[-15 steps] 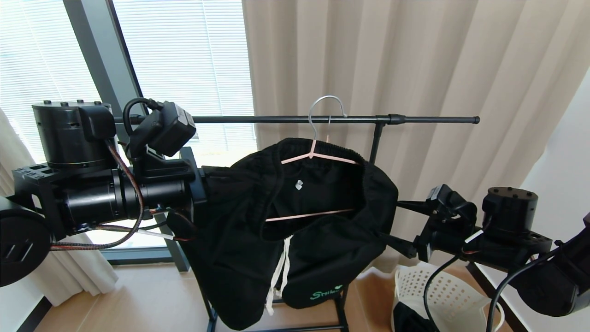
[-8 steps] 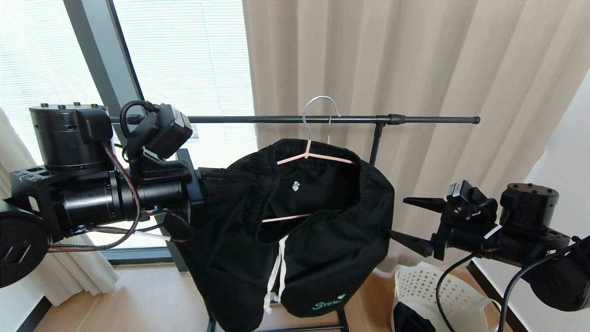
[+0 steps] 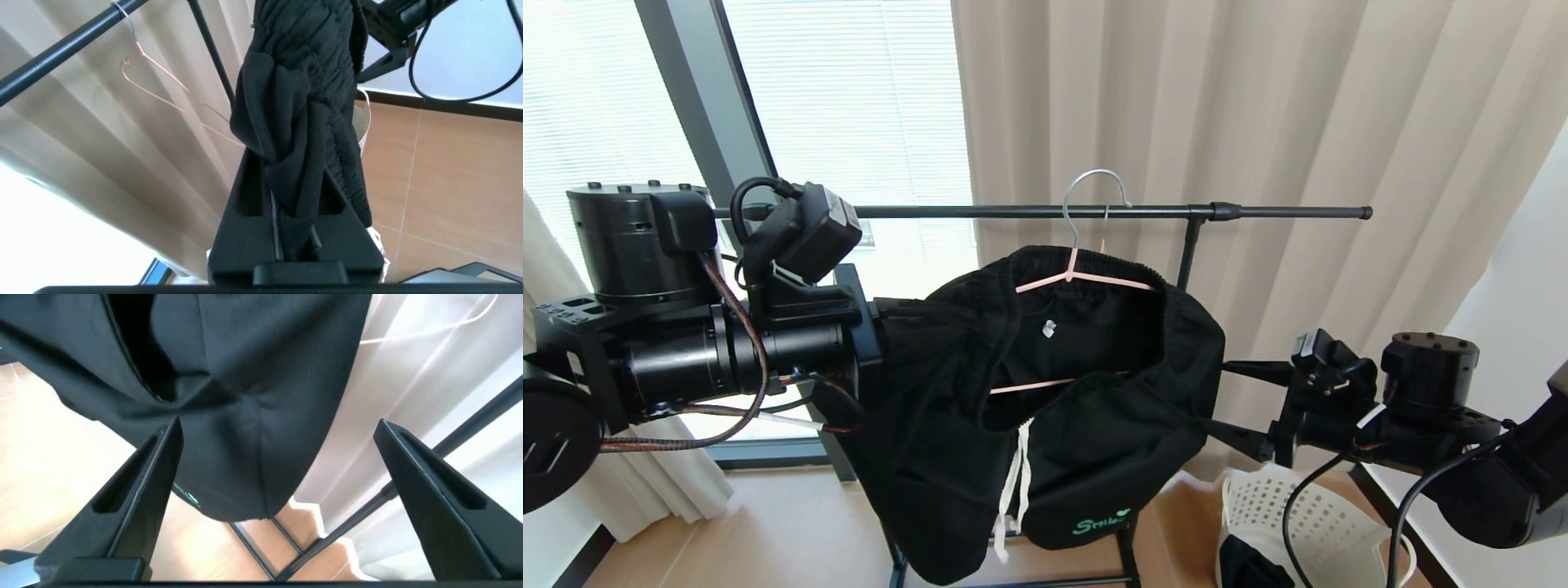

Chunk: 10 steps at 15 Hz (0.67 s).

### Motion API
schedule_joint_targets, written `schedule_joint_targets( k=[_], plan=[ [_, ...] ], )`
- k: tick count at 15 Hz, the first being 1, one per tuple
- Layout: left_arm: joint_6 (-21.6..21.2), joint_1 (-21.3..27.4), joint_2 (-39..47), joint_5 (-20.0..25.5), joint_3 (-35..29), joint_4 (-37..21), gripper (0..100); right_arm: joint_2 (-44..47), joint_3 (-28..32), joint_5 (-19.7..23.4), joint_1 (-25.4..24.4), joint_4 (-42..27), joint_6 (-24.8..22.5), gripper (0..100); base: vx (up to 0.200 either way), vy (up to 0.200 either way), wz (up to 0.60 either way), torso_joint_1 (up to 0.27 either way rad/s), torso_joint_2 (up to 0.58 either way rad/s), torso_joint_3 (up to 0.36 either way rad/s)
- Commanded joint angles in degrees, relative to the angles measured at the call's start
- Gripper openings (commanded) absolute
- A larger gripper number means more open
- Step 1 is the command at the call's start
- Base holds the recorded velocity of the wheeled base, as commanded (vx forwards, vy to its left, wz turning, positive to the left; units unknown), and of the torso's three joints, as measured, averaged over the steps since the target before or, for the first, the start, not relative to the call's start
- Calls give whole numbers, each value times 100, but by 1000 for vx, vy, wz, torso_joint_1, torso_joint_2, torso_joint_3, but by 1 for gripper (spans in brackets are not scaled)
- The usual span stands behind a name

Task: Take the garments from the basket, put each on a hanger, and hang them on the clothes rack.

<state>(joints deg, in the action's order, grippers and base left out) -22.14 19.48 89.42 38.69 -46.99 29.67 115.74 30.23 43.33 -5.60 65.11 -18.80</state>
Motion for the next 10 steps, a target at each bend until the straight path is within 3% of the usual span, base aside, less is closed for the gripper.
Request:
schedule_joint_targets(
  k=[1, 3, 4, 10],
  plan=[
    [-1, 3, -74, -2, 41, 4, 0, 300, 150, -26, -21, -7, 78, 100, 0, 0, 0, 0, 0, 0],
    [8, 65, -126, 7, 103, 4, 0, 344, 202, -26, -21, 2, 192, 100, 0, 0, 0, 0, 0, 0],
    [8, 82, -144, 7, 120, 4, 0, 344, 211, -35, -21, -7, 192, 0, 0, 0, 0, 0, 0, 0],
    [201, 47, -170, 7, 120, 4, 0, 318, 343, -79, 129, 10, 333, 0, 0, 0, 0, 0, 0, 0]
  ],
)
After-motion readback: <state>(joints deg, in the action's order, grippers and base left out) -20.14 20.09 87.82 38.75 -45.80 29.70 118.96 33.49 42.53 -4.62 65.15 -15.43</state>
